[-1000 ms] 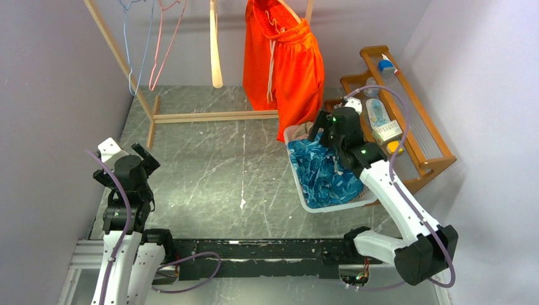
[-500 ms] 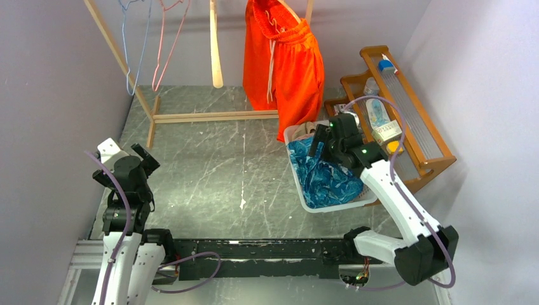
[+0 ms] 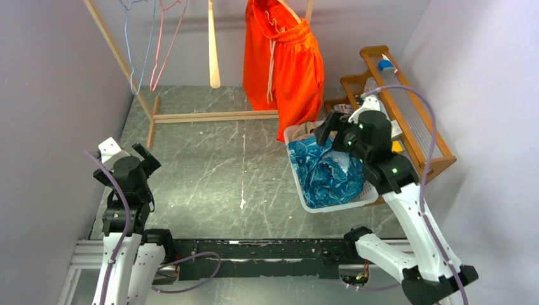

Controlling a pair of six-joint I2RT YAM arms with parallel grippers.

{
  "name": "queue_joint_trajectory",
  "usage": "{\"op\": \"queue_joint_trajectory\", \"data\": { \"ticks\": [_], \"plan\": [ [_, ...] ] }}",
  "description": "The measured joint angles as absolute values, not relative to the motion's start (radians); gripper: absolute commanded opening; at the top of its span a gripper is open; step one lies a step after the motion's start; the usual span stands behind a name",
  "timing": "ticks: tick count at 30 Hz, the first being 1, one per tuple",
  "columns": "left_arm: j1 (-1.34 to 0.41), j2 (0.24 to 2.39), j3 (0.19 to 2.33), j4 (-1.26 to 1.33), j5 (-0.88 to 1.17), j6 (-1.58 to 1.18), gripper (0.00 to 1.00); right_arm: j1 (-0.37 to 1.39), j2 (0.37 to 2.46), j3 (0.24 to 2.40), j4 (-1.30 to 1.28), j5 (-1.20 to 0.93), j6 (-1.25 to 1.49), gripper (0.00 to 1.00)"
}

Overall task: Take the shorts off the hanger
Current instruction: Place the shorts in the basket, then move the hanger to the clothes rod.

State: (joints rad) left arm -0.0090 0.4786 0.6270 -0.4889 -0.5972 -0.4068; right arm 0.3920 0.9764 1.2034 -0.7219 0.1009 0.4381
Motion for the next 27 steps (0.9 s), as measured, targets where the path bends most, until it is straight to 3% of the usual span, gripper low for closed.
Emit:
{"op": "queue_joint_trajectory", "data": {
  "ticks": [5,11,21,27],
  "plan": [
    [-0.009,0.481,0.62,-0.472,-0.554,-0.397,0.99,0.392,0.917,1.213,-0.558,0.139,0.363,0.89],
    [-0.009,0.517,0.619,-0.463,-0.495,-0.383,0.99,0.391,1.139,1.417,-0.478,0.178,0.266,0.95],
    [-0.008,0.549,0.619,-0.444,-0.402,-0.347,0.99,0.371,1.325,1.634,-0.477,0.097,0.147,0.97],
    [-0.008,0.553,0.619,-0.442,-0.389,-0.344,0.99,0.303,1.479,1.892,-0.514,0.014,0.104,0.97]
  ]
}}
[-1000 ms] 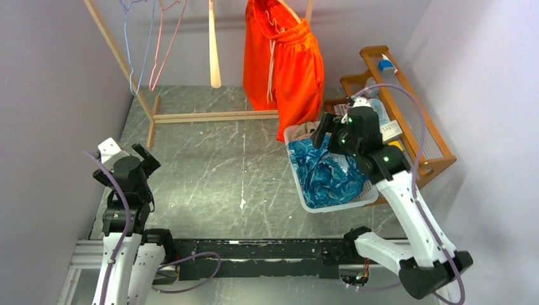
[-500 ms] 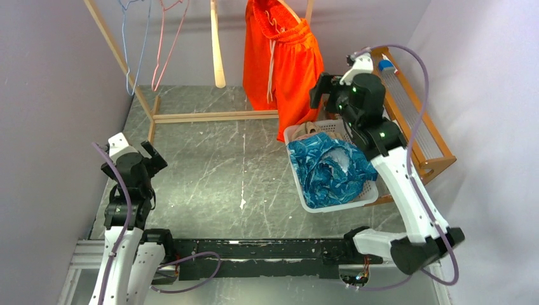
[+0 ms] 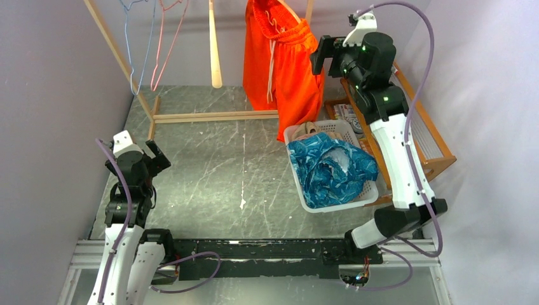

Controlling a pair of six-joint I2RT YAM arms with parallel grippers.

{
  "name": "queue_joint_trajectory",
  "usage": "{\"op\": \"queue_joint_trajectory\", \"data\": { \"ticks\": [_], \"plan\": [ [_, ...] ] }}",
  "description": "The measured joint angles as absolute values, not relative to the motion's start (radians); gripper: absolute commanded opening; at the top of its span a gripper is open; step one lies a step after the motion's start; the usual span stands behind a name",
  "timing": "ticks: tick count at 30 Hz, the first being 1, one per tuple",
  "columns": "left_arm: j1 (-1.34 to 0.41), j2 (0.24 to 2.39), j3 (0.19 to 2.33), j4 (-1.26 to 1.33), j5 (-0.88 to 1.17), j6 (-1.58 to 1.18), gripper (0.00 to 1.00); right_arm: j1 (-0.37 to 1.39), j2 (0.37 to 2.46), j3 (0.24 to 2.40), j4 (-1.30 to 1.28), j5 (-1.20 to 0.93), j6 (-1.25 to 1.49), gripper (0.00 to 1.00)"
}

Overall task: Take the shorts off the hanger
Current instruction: Move the hanger to the clothes rod.

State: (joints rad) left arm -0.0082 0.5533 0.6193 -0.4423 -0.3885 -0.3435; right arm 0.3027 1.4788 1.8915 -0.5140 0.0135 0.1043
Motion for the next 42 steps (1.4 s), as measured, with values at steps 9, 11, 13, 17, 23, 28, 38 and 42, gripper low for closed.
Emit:
{"op": "queue_joint_trajectory", "data": {
  "ticks": [9,11,13,17,23,28,38,42],
  "plan": [
    [-0.008,0.549,0.619,-0.438,-0.389,-0.343,0.99,0.288,1.604,1.973,-0.551,-0.121,0.081,0.81],
    [-0.008,0.547,0.619,-0.438,-0.389,-0.343,0.99,0.287,1.636,2.006,-0.552,-0.13,0.072,0.75],
    [-0.008,0.547,0.619,-0.437,-0.388,-0.343,0.99,0.287,1.676,2.065,-0.554,-0.152,0.063,0.7],
    [-0.008,0.549,0.619,-0.437,-0.388,-0.343,0.99,0.287,1.753,2.197,-0.551,-0.211,0.054,0.57],
    [-0.008,0.55,0.619,-0.438,-0.388,-0.344,0.99,0.288,1.789,2.238,-0.535,-0.276,0.067,0.29],
    [-0.008,0.552,0.619,-0.437,-0.388,-0.344,0.99,0.302,1.792,2.231,-0.522,-0.296,0.088,0.19],
    [-0.008,0.554,0.619,-0.437,-0.388,-0.344,0.99,0.48,1.794,2.222,-0.495,-0.065,0.031,0.03],
    [-0.008,0.554,0.619,-0.437,-0.388,-0.344,0.99,0.58,1.795,2.195,-0.448,0.086,0.001,0.06]
  ]
}}
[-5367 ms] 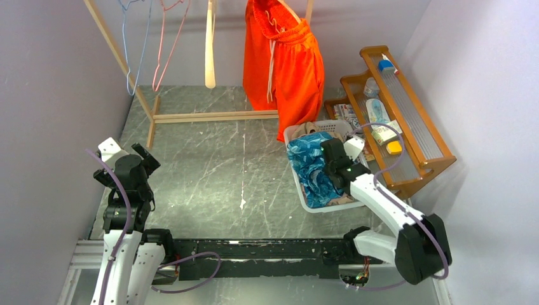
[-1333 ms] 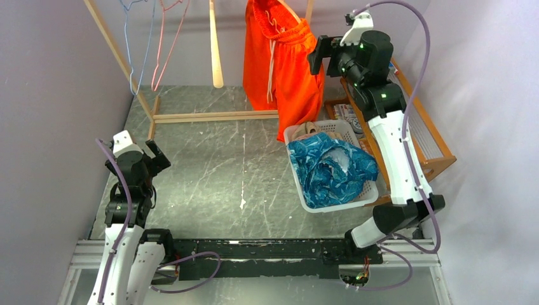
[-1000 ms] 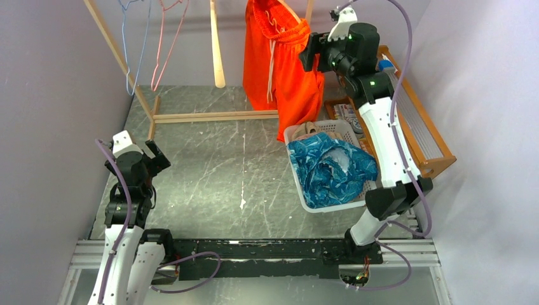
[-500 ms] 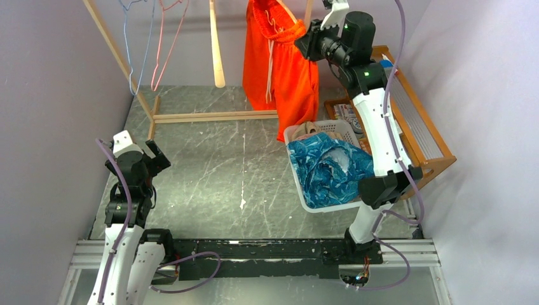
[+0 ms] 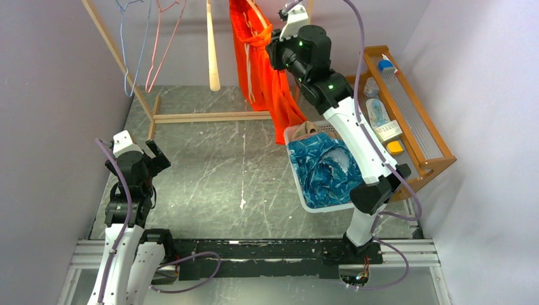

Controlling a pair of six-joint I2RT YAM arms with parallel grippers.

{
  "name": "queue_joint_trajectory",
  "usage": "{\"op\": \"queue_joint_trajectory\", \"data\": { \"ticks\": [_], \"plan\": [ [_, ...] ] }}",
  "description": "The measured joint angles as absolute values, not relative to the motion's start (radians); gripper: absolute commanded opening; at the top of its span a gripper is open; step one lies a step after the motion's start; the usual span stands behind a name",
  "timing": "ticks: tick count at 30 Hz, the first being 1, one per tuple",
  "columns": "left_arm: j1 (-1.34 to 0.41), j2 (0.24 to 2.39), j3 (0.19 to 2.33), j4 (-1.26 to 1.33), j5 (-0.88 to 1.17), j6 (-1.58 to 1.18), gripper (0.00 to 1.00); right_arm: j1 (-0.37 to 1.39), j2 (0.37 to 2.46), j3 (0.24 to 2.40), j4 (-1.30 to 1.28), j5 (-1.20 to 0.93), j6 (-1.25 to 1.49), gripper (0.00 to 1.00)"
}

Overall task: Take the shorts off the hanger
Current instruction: Move the hanger to the clothes rod, then pick up the hanger from the clothes rod.

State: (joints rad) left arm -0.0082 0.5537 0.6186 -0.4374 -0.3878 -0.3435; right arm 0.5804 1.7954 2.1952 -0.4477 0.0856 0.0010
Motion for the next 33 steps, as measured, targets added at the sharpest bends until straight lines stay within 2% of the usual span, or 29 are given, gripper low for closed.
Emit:
{"op": "queue_joint_trajectory", "data": {
  "ticks": [8,11,16,19,21,26,29,33],
  "plan": [
    [-0.008,0.553,0.619,-0.437,-0.388,-0.344,0.99,0.592,1.763,2.075,-0.327,0.114,0.019,0.29],
    [-0.008,0.552,0.619,-0.438,-0.389,-0.344,0.99,0.593,1.747,2.038,-0.309,0.085,0.025,0.43],
    [-0.008,0.549,0.619,-0.438,-0.389,-0.344,0.99,0.596,1.785,2.1,-0.365,0.057,0.02,0.5],
    [-0.008,0.549,0.619,-0.438,-0.389,-0.344,0.99,0.596,1.817,2.145,-0.377,0.052,0.016,0.48],
    [-0.008,0.548,0.619,-0.438,-0.389,-0.344,0.99,0.596,1.838,2.173,-0.385,0.054,0.014,0.43],
    [-0.008,0.548,0.619,-0.438,-0.389,-0.344,0.99,0.597,1.88,2.229,-0.397,0.09,0.015,0.12],
    [-0.008,0.548,0.619,-0.438,-0.389,-0.344,0.99,0.596,1.877,2.22,-0.384,0.114,0.023,0.0],
    [-0.008,0.548,0.619,-0.438,-0.389,-0.344,0.99,0.596,1.87,2.189,-0.346,0.115,0.029,0.0]
  ]
}}
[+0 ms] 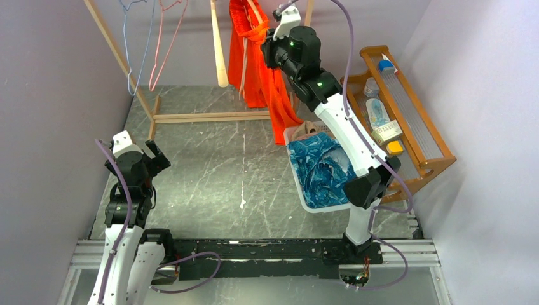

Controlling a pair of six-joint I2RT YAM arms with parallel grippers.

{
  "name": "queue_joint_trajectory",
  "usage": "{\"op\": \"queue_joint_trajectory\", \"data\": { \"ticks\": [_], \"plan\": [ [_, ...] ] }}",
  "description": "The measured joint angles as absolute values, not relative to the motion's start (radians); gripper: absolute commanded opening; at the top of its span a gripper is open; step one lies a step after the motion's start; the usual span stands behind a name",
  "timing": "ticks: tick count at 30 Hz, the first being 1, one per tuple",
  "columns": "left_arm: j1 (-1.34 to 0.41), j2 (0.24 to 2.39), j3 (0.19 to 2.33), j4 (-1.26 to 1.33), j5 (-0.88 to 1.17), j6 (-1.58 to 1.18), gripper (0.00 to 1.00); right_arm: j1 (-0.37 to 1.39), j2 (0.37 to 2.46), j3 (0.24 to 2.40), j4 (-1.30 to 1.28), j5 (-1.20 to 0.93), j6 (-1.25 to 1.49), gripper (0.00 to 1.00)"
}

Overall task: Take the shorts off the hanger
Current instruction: Pick up the hanger from the clothes rod.

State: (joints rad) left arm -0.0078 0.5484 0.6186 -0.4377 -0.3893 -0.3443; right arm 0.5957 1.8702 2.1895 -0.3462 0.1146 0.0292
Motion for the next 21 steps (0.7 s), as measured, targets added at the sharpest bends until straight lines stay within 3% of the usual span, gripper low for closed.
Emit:
{"op": "queue_joint_trajectory", "data": {
  "ticks": [21],
  "plan": [
    [-0.008,0.553,0.619,-0.438,-0.392,-0.344,0.99,0.597,1.824,2.069,-0.207,0.102,0.135,0.0]
  ]
}}
